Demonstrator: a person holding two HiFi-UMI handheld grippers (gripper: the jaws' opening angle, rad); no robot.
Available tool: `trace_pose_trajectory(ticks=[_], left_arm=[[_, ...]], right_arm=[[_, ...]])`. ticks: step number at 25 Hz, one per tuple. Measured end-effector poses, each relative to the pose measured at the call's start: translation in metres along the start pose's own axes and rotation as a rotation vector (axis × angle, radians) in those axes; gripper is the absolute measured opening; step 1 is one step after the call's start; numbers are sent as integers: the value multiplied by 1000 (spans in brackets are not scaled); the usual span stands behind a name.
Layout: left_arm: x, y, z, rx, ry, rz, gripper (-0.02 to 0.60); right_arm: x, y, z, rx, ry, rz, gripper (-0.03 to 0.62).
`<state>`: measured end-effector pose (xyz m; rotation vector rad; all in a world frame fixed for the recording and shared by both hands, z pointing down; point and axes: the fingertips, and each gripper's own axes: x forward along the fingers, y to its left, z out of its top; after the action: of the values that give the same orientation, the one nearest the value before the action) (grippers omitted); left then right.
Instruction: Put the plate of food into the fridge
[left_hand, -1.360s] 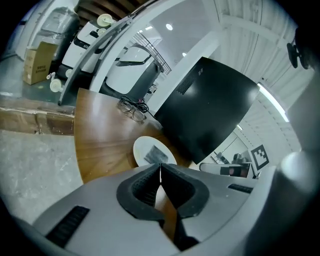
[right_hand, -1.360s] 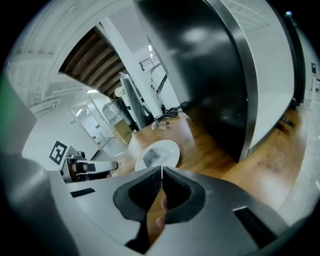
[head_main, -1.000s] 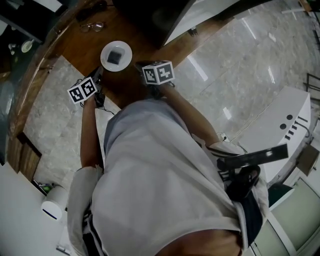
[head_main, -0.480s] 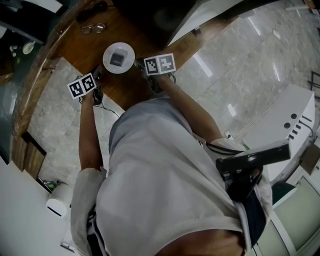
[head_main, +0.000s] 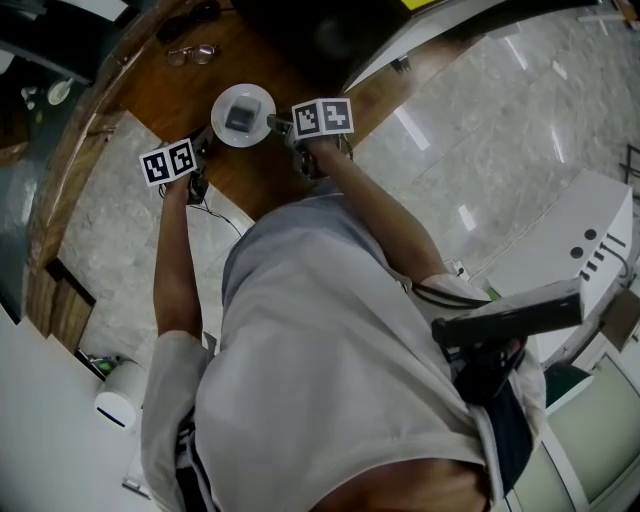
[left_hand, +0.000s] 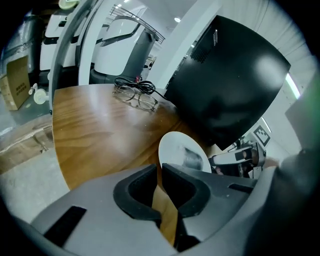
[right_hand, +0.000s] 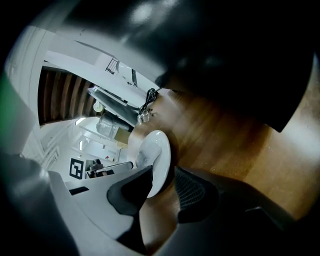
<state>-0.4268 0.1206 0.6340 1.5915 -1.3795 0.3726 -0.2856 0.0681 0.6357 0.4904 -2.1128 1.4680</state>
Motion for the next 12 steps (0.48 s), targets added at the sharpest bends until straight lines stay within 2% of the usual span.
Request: trace_pose_trajectory(ticks=[3, 12], left_arm=[[4, 0, 2, 27, 25, -10, 20], [13, 5, 19, -8, 70, -67, 20]], right_arm=[[2, 0, 2, 15, 3, 5, 122], [3, -1, 10, 59, -2, 20, 121]])
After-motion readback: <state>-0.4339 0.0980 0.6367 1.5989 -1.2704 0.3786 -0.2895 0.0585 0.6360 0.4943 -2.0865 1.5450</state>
